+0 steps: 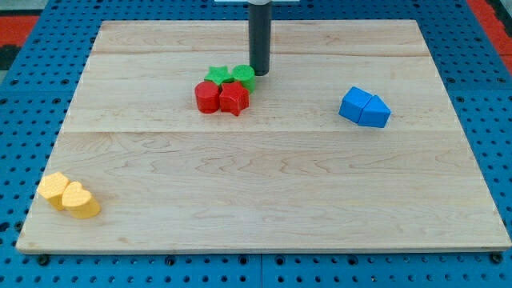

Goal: Push the blue cube into the green star

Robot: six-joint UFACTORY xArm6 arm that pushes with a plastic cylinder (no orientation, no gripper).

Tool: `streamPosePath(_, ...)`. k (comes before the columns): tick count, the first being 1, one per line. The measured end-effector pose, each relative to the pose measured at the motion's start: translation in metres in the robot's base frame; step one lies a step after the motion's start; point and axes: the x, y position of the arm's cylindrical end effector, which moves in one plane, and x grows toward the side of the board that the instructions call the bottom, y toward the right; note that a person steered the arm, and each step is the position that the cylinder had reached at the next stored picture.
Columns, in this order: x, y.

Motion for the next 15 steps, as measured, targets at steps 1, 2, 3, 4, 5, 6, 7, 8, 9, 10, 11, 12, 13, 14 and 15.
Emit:
streamPosePath(1,-0.001,0.042)
streamPosePath(2,-0.002,0.157)
streamPosePath(3,0.040,0.248)
streamPosePath(4,0.086,0.268)
streamPosePath(5,0.086,0.181)
streamPosePath(6,0.086,0.142)
streamPosePath(7,0.073,0.107)
streamPosePath(8,0.034,0.074)
streamPosePath(9,0.016,0.097)
streamPosePath(10,-0.005,0.086)
streamPosePath(11,0.002,0.055)
streamPosePath(12,0.024,0.071)
streamPosePath(13,0.014,0.047)
streamPosePath(14,-0.014,-0.007)
streamPosePath(15,-0.022,-0.039)
